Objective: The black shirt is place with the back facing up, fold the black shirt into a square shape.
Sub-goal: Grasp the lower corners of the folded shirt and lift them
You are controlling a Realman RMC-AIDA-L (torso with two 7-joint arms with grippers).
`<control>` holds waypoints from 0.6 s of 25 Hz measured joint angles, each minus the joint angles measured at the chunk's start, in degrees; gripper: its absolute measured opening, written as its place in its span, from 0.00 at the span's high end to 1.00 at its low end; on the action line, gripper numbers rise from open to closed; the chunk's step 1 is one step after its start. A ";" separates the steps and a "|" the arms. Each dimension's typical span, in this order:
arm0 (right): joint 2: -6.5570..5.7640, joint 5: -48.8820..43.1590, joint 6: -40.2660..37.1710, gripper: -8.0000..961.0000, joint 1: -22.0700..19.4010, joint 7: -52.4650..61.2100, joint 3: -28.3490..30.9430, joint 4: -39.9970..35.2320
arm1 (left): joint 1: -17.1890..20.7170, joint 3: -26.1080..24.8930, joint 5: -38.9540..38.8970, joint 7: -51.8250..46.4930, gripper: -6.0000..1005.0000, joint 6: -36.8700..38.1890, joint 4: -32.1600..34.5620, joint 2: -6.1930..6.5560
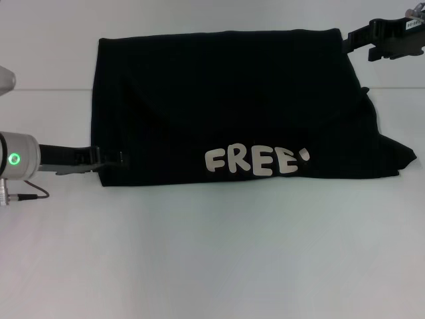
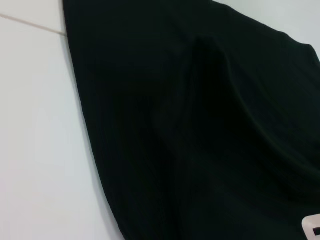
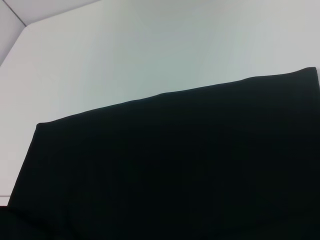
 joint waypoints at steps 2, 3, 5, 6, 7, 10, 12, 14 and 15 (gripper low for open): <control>0.00 -0.02 0.09 0.33 0.00 0.01 0.00 0.04 | -0.06 0.00 0.00 0.03 0.34 -0.84 -0.18 -0.41; 0.01 -0.01 0.12 0.33 0.00 0.01 0.00 0.08 | -0.11 -0.01 0.00 0.05 0.34 -1.23 -0.32 -0.53; 0.02 0.02 0.13 0.33 -0.02 0.02 -0.01 0.10 | -0.46 0.13 0.06 0.43 0.34 -2.11 -1.19 -0.66; 0.02 0.05 0.14 0.33 -0.07 0.03 -0.02 0.10 | -0.63 0.27 0.10 0.60 0.34 -2.43 -1.60 -0.68; 0.02 0.06 0.15 0.33 -0.15 0.03 -0.02 0.10 | -0.82 0.71 0.17 0.75 0.34 -3.00 -2.06 -0.69; -0.02 0.10 0.21 0.33 -0.35 0.03 0.04 0.10 | -1.03 2.09 0.26 0.80 0.34 -4.72 -2.84 -0.90; -0.02 0.11 0.25 0.33 -0.48 0.03 0.06 0.10 | -1.05 2.77 0.27 0.81 0.34 -5.70 -2.92 -1.17; -0.02 0.10 0.25 0.33 -0.52 0.03 0.06 0.14 | -1.08 2.94 0.27 0.82 0.34 -5.78 -2.91 -1.28; -0.02 0.10 0.25 0.33 -0.54 0.03 0.06 0.16 | -1.10 2.95 0.27 0.81 0.34 -5.69 -2.90 -1.30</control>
